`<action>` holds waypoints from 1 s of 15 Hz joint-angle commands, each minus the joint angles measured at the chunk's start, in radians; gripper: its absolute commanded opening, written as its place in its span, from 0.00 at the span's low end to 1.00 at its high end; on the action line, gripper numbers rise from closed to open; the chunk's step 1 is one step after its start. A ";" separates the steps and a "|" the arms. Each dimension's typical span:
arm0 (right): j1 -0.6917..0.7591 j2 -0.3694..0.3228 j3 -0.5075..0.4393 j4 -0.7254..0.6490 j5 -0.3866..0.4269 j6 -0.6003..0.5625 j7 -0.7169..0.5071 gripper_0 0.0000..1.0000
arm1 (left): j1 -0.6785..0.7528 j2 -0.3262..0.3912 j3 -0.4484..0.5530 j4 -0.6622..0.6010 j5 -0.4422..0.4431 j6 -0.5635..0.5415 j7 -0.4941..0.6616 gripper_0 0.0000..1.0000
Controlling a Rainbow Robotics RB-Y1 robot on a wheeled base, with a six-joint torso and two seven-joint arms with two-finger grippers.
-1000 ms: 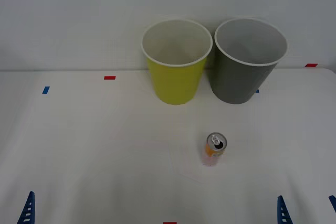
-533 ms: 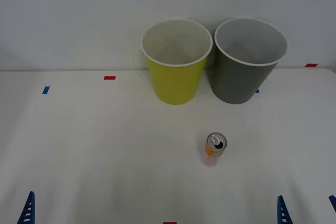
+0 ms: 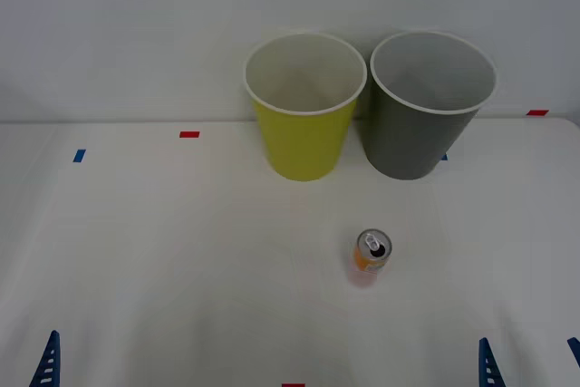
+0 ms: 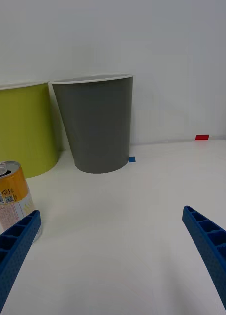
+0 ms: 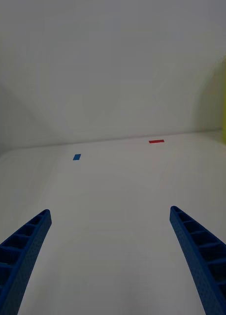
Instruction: Put cans in the gray bin and PET bottles in the light green bin.
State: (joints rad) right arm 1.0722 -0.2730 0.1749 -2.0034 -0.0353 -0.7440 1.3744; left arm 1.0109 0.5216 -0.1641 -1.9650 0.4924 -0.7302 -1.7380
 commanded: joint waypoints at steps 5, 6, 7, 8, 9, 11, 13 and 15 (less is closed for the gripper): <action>0.000 0.000 0.000 0.000 0.000 0.000 0.000 1.00 | 0.000 0.000 0.000 0.000 0.000 0.000 0.000 0.82; 0.000 0.000 0.000 0.000 0.000 0.000 0.000 1.00 | 0.000 0.000 0.000 0.000 0.000 0.000 0.000 0.82; 0.000 0.000 0.000 0.000 0.000 0.000 0.000 1.00 | 0.000 0.000 0.000 0.000 0.000 0.000 0.000 0.82; 0.000 0.000 0.000 0.000 0.000 0.000 0.000 1.00 | 0.000 0.000 0.000 0.000 0.000 0.000 0.000 0.82; 0.000 0.000 0.000 0.000 0.000 0.000 0.000 1.00 | 0.000 0.000 0.000 0.000 0.000 0.000 0.000 0.82; 0.000 0.000 0.000 0.000 0.000 0.000 0.000 1.00 | 0.000 0.000 0.000 0.000 0.000 0.000 0.000 0.82; 0.000 0.000 0.000 0.000 0.000 0.000 0.000 1.00 | 0.000 0.000 0.000 0.000 0.000 0.000 0.000 0.82; 0.000 0.000 0.000 0.000 0.000 0.000 0.000 1.00 | 0.000 0.000 0.000 0.000 0.000 0.000 0.000 0.82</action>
State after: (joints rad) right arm 1.0722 -0.2730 0.1749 -2.0034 -0.0353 -0.7440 1.3744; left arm 1.0109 0.5216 -0.1641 -1.9650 0.4924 -0.7302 -1.7380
